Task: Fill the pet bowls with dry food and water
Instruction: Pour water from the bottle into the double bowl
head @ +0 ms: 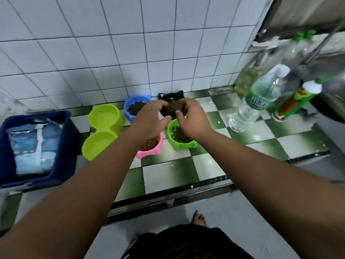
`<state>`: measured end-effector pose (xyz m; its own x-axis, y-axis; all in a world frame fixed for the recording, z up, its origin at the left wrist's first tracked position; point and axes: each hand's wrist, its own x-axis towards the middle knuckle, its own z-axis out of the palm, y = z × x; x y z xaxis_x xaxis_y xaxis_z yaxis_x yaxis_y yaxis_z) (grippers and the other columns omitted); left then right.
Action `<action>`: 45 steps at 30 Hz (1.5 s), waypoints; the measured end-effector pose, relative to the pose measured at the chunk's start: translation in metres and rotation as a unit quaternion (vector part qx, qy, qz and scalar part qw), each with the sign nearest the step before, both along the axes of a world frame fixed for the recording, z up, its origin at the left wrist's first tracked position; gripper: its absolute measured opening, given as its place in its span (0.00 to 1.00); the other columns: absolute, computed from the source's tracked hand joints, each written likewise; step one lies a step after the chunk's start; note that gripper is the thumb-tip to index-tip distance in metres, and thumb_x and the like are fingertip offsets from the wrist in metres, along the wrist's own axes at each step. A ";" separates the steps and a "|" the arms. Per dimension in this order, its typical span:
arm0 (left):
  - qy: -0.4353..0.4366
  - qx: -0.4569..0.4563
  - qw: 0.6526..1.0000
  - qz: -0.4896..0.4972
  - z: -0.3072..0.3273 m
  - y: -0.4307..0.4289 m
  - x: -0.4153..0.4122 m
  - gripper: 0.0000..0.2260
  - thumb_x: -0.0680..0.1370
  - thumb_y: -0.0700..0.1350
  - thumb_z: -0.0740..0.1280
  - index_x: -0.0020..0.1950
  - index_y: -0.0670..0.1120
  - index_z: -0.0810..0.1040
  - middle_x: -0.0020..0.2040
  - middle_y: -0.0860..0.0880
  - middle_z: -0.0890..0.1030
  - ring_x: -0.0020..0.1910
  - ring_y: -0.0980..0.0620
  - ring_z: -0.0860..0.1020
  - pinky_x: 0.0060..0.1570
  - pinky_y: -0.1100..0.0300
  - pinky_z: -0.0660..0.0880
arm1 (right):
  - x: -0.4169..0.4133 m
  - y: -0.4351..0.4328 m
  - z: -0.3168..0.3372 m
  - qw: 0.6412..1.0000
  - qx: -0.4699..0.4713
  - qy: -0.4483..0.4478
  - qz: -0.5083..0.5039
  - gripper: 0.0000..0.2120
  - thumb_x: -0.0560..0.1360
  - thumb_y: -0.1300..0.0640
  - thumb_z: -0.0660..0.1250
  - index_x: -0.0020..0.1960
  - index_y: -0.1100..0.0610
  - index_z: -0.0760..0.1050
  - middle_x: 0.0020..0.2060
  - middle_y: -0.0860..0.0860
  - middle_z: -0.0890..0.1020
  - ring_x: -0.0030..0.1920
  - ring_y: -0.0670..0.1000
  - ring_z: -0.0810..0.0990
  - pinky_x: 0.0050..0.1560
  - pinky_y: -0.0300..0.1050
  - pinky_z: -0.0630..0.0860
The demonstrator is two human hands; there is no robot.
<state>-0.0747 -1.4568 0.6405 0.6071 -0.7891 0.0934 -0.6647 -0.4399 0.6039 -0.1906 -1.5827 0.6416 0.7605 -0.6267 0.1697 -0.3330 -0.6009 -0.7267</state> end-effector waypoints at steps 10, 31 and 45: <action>0.128 -0.063 0.981 -0.131 -0.008 -0.183 -0.093 0.28 0.66 0.56 0.76 0.64 0.50 0.77 0.56 0.57 0.82 0.53 0.62 0.81 0.55 0.58 0.80 | -0.094 -0.112 0.055 0.952 -0.125 -0.236 -0.151 0.02 0.72 0.64 0.68 0.45 0.59 0.77 0.40 0.48 0.79 0.44 0.50 0.77 0.49 0.45 0.74; 0.256 -0.107 0.957 -0.079 -0.013 -0.303 -0.136 0.40 0.62 0.50 0.86 0.70 0.52 0.71 0.61 0.57 0.81 0.59 0.57 0.80 0.59 0.55 0.78 | -0.123 -0.235 0.050 0.942 -0.004 -0.193 -0.274 0.11 0.69 0.46 0.76 0.45 0.51 0.78 0.41 0.45 0.80 0.44 0.46 0.79 0.46 0.41 0.77; 0.253 -0.086 0.958 -0.104 -0.016 -0.298 -0.129 0.40 0.64 0.49 0.85 0.69 0.55 0.66 0.61 0.58 0.79 0.57 0.61 0.79 0.58 0.61 0.76 | -0.119 -0.236 0.055 0.945 -0.014 -0.231 -0.232 0.17 0.71 0.49 0.76 0.55 0.54 0.77 0.47 0.47 0.77 0.43 0.46 0.76 0.48 0.40 0.77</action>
